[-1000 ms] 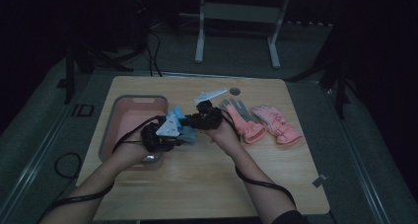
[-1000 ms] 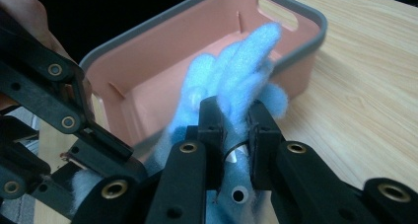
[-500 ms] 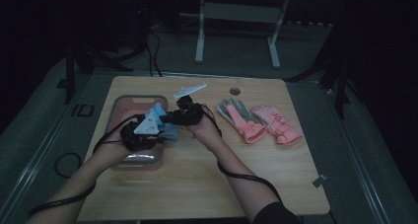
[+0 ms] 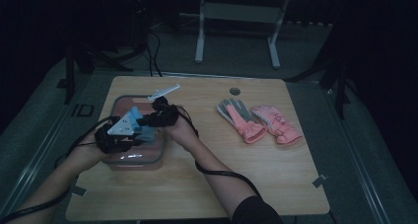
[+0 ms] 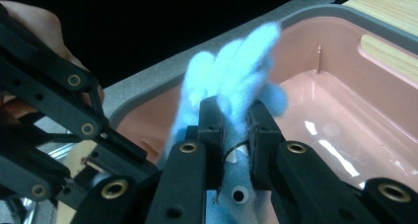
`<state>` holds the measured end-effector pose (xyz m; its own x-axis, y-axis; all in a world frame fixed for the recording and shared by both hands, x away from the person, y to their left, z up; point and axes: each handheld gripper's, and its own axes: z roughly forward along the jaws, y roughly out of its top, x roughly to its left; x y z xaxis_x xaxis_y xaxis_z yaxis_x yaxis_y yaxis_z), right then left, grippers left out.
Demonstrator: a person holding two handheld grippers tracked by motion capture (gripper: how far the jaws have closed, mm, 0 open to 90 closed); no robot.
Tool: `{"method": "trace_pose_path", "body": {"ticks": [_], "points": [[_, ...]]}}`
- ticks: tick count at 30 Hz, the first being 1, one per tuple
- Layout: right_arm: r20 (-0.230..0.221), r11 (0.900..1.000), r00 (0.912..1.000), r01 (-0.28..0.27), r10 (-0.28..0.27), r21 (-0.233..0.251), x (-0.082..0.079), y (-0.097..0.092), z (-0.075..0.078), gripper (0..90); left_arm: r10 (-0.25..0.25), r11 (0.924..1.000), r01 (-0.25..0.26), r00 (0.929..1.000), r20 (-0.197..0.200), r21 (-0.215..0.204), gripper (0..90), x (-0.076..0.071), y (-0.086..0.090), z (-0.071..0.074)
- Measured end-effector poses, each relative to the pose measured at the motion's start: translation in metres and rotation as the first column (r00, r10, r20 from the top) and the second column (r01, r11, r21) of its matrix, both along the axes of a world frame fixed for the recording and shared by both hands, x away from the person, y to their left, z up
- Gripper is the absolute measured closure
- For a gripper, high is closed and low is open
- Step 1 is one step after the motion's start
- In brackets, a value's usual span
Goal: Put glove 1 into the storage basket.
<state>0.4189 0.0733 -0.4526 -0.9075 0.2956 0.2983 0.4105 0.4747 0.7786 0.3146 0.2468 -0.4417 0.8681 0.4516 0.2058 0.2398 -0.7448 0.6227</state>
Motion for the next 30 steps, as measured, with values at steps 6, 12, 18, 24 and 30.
{"method": "trace_pose_path", "body": {"ticks": [6, 12, 18, 24, 30], "points": [[-0.039, 0.9992, 0.9989, 0.024, -0.026, -0.032, 0.008, 0.003, -0.013, 80.2, -0.043, 0.9984, 0.044, 0.9985, -0.035, 0.035, 78.7, 0.014, 0.0, -0.012], [-0.07, 0.9933, 0.9949, 0.065, -0.072, -0.095, 0.018, 0.007, -0.028, 72.1, -0.035, 0.9983, 0.039, 0.9956, -0.086, 0.044, 78.7, 0.03, -0.002, -0.028], [-0.068, 0.9874, 0.9893, 0.122, -0.129, -0.101, 0.022, -0.003, -0.029, 50.7, -0.026, 0.9957, 0.04, 0.9873, -0.157, 0.084, 78.4, 0.044, -0.008, -0.043], [-0.058, 0.9876, 0.989, 0.13, -0.136, -0.087, 0.02, -0.016, -0.028, 42.3, -0.007, 0.9932, 0.031, 0.978, -0.209, 0.113, 77.7, 0.049, -0.012, -0.053], [-0.046, 0.9921, 0.9925, 0.11, -0.113, -0.06, 0.011, -0.03, -0.023, 34.8, 0.036, 0.9914, -0.007, 0.9755, -0.217, 0.131, 65.5, 0.049, -0.014, -0.056]]}}
